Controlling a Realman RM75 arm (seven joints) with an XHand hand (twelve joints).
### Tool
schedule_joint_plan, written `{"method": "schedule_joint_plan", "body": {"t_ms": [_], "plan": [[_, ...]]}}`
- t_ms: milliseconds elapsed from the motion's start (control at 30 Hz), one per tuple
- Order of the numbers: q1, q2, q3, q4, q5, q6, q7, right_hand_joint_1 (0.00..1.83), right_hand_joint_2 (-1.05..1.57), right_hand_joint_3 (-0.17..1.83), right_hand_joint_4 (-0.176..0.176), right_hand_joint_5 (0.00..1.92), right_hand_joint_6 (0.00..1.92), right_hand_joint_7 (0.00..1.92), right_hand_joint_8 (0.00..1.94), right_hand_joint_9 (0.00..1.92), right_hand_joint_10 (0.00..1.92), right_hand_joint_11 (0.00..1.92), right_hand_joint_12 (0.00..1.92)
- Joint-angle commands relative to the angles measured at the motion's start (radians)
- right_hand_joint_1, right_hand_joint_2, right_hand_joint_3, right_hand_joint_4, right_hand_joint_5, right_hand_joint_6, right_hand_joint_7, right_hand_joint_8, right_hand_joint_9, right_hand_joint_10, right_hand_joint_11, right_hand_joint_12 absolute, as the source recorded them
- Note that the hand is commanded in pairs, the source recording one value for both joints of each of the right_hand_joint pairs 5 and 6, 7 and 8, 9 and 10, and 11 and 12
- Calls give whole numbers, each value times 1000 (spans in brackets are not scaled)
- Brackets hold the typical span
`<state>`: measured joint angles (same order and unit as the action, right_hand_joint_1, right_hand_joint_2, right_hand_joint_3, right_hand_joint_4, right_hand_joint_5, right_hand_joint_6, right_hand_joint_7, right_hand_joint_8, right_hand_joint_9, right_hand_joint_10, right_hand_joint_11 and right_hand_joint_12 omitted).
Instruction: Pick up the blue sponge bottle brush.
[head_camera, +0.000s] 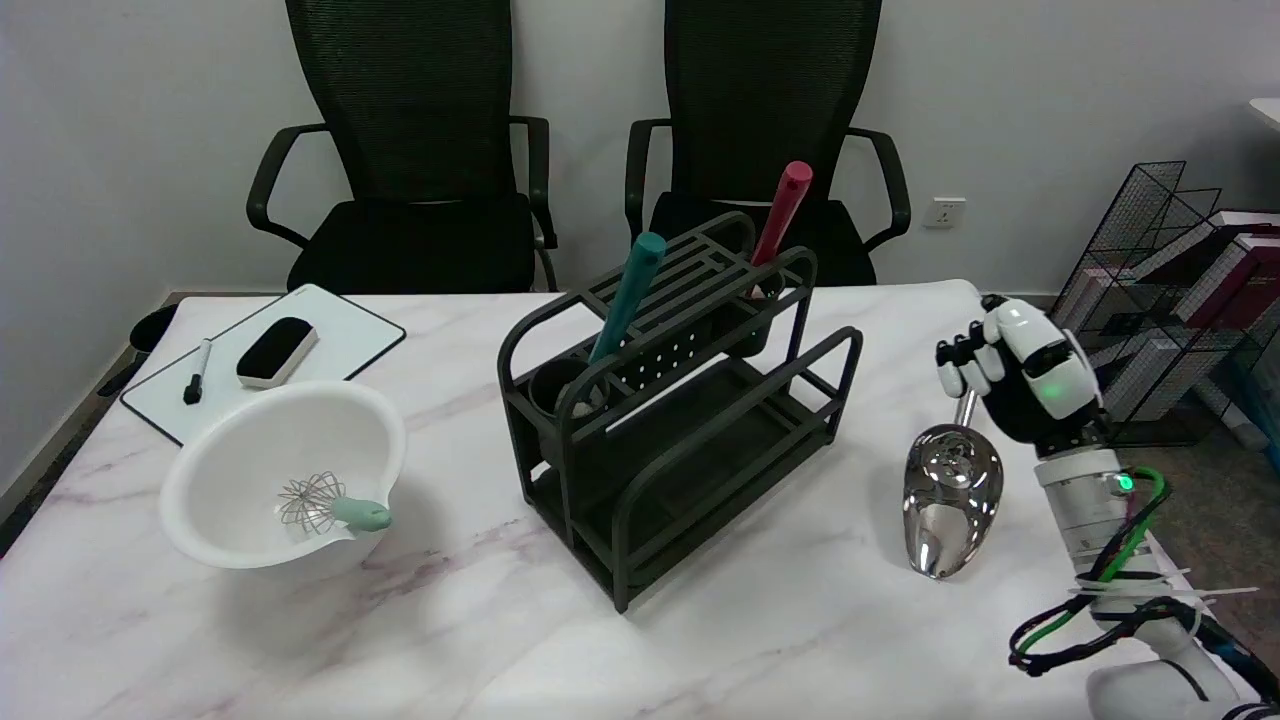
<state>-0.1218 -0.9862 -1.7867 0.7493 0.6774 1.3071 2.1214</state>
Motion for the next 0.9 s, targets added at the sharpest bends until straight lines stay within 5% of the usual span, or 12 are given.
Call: {"method": "schedule_joint_plan", "body": {"t_ms": [33,700,900], "plan": [[-104,-52,-171,204,-10,73,65,954,954,907,0,1270,1270,1638,1638,1674,1674,1530,1530],[-28,-61,-163,410,-139,-73,59,969,817,956,0,1236,1236,1609,1609,1606,1606,1446,1446],[15,-50,-108,481,-194,-189,35,982,682,930,0,1139,1139,1499,1499,1402,1402,1117,1117]]}}
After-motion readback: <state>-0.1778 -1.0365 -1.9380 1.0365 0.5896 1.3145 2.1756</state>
